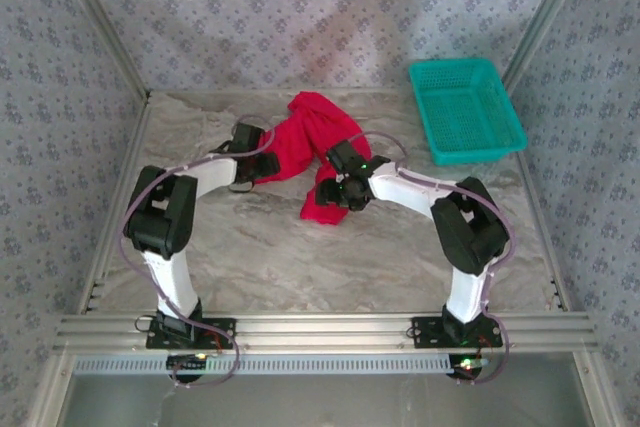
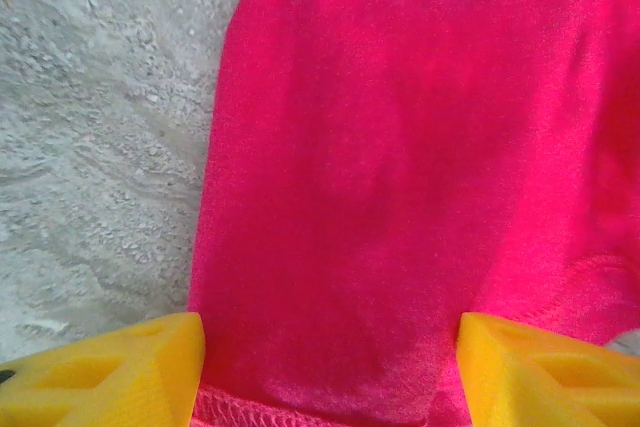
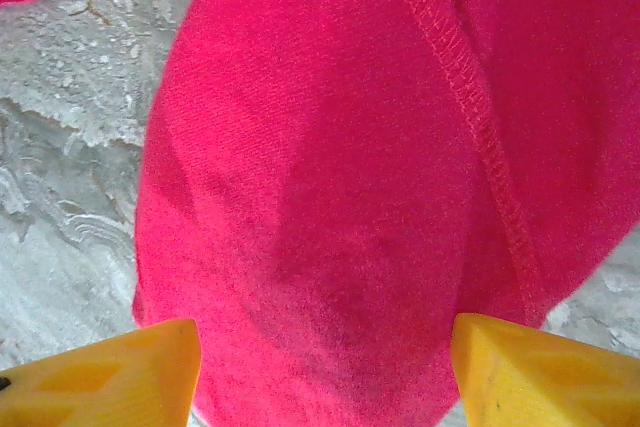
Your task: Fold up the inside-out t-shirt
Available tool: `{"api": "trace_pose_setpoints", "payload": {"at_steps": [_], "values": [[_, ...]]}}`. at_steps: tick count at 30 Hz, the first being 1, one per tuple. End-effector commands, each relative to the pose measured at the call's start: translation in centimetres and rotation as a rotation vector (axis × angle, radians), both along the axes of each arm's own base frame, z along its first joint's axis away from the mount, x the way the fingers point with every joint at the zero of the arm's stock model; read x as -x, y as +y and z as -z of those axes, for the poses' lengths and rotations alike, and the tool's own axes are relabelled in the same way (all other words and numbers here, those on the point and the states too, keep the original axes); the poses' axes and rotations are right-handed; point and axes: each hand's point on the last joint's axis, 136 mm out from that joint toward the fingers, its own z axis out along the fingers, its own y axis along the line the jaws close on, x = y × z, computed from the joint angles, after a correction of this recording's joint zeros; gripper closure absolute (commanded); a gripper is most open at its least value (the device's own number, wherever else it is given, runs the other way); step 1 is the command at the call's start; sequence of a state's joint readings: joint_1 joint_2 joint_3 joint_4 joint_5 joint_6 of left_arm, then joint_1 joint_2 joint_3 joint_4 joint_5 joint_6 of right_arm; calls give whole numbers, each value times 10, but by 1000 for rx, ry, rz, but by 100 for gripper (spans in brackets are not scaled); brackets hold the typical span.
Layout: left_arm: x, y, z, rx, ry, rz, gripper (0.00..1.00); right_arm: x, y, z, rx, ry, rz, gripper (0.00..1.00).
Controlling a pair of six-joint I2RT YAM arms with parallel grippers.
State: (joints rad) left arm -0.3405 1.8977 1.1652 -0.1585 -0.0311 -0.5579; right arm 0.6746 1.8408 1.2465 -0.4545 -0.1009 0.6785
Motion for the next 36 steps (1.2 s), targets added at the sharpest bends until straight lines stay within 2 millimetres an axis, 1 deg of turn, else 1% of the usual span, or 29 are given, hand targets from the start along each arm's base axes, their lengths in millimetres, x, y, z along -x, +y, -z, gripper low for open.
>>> {"api": "trace_pose_setpoints", "payload": {"at_steps": [1, 2, 3, 5, 7, 8, 9, 10, 11, 13, 16, 17, 19, 22, 23, 24, 27, 29, 31, 32, 34, 36], "values": [[-7, -2, 2, -5, 15, 2, 37, -4, 1, 15, 24, 15, 34, 32], [-7, -1, 3, -4, 22, 0, 41, -6, 0, 17, 29, 11, 38, 32], [-7, -1, 5, -2, 27, -2, 49, -8, -1, 19, 37, 10, 45, 34], [-7, 2, 4, 4, 34, -11, 74, -11, -2, 23, 40, 8, 52, 43], [-7, 12, -3, 13, 43, -40, 98, -16, -8, 21, 44, 6, 61, 70], [-6, 18, -8, 18, 52, -59, 100, -18, -12, 18, 49, 3, 64, 84], [-5, 25, -15, 27, 52, -76, 100, -19, -16, 13, 49, 0, 64, 94], [-5, 35, -24, 39, 48, -98, 100, -21, -21, 4, 49, -8, 61, 100], [-3, 44, -36, 56, 38, -120, 100, -23, -25, -5, 49, -16, 54, 100], [1, 67, -61, 92, 6, -175, 100, -25, -38, -28, 52, -43, 40, 100], [11, 101, -106, 150, -76, -263, 100, -26, -64, -70, 71, -103, 46, 100], [18, 115, -126, 168, -117, -297, 100, -27, -77, -87, 73, -129, 65, 100], [31, 138, -157, 180, -188, -357, 100, -28, -97, -115, 60, -180, 96, 100], [55, 166, -203, 199, -304, -441, 100, -24, -125, -155, 11, -257, 152, 100], [63, 173, -216, 203, -340, -463, 100, -23, -132, -164, -6, -277, 168, 100], [72, 180, -232, 205, -383, -484, 100, -20, -141, -180, -38, -310, 190, 100], [99, 194, -272, 194, -482, -529, 100, -10, -157, -219, -123, -392, 231, 100], [119, 198, -301, 175, -554, -544, 100, 0, -165, -244, -170, -444, 251, 100], [135, 199, -324, 165, -615, -547, 100, 9, -170, -266, -201, -483, 262, 100], [143, 199, -334, 161, -641, -548, 100, 14, -172, -277, -211, -504, 263, 100], [153, 197, -348, 164, -674, -539, 100, 22, -173, -292, -237, -537, 257, 100], [155, 192, -355, 185, -686, -514, 100, 25, -170, -301, -270, -554, 252, 100]]}}
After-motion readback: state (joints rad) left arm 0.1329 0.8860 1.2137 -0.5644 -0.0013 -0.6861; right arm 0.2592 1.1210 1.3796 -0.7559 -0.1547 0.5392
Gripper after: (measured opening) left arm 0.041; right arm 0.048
